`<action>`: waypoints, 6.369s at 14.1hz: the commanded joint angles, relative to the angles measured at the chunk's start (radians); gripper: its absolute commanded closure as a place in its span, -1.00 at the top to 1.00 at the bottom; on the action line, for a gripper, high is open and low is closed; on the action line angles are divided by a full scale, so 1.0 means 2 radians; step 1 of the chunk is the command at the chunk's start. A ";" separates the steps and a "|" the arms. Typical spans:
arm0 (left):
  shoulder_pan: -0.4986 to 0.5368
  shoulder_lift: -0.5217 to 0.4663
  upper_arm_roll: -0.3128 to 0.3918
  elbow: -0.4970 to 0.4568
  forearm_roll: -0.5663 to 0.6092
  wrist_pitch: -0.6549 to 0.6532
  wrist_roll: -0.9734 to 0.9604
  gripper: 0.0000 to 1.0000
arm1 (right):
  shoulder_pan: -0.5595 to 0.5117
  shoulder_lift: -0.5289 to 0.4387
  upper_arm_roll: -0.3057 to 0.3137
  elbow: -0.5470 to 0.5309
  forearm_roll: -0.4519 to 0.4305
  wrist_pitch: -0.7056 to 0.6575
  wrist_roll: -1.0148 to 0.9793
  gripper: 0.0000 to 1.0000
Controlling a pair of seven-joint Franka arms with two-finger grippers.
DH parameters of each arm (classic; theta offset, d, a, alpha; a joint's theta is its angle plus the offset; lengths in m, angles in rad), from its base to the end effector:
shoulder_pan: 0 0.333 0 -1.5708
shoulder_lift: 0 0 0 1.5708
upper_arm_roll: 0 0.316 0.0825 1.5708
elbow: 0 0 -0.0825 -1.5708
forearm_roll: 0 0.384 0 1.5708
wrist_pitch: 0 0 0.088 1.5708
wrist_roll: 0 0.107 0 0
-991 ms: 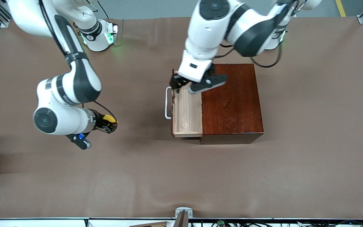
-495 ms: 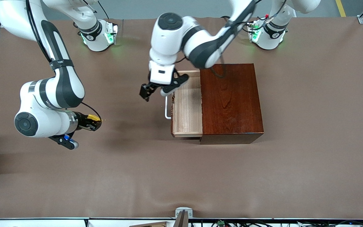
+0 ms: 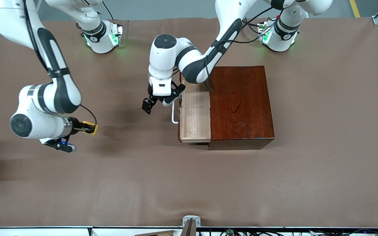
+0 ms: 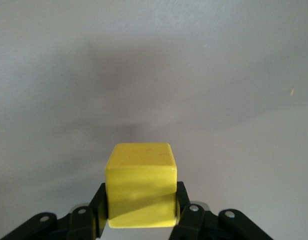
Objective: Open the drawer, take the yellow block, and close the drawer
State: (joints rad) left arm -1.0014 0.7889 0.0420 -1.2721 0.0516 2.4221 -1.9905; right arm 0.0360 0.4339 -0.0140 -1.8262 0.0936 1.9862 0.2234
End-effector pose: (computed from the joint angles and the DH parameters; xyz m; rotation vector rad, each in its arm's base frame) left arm 0.4403 -0.6440 0.3205 2.4567 1.3114 0.1439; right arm 0.6122 0.0198 0.2779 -3.0473 0.3837 0.4337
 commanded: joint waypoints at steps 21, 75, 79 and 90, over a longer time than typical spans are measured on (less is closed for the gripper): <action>0.011 0.004 0.060 0.008 0.014 -0.271 -0.142 1.00 | -0.089 -0.029 0.012 -0.153 -0.036 0.140 -0.142 1.00; 0.507 -0.477 -0.078 -0.165 -0.020 -0.503 0.962 1.00 | 0.023 -0.281 -0.031 0.100 -0.031 -0.225 -0.143 1.00; 0.507 -0.471 -0.075 -0.152 -0.023 -0.504 0.965 1.00 | 0.013 -0.271 -0.031 0.105 -0.029 -0.223 -0.142 1.00; 0.506 -0.457 -0.074 -0.141 -0.023 -0.505 0.956 1.00 | 0.010 -0.256 -0.029 0.121 -0.034 -0.218 -0.144 1.00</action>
State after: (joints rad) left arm -0.0004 -0.1275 -0.1031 -1.5723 0.0213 1.4140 -0.0861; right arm 0.0643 -0.1023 -0.0788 -1.6159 0.0433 1.5576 -0.0642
